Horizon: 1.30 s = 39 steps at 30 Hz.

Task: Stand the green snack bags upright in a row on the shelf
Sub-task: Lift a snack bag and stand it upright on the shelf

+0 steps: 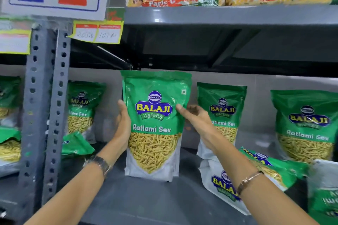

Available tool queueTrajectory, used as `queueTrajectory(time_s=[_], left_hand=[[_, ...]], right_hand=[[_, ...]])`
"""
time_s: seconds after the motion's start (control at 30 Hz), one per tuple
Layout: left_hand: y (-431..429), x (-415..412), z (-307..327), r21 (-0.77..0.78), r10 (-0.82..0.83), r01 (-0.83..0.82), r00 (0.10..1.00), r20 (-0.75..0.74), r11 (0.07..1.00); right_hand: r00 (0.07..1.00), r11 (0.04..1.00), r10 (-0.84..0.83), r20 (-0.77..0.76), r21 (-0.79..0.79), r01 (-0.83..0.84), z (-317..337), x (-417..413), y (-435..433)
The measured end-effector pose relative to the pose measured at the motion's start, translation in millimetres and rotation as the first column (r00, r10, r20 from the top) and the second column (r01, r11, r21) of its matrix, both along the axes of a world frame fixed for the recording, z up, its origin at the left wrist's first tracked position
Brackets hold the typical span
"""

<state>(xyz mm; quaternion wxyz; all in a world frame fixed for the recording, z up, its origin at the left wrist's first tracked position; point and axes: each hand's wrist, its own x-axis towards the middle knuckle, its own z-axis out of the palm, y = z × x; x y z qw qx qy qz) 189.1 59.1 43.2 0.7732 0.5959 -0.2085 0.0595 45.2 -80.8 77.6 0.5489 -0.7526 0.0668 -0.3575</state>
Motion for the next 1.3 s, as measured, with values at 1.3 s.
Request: queueTrajectory(time_s=[1.3], left_hand=[[1.6, -173.9, -41.0, -0.289, 0.078, 0.14, 0.772, 0.631, 0.947]], right_hand=[[0.654, 0.558, -0.75, 0.095, -0.439, 0.704, -41.7, -142.6, 1.8]])
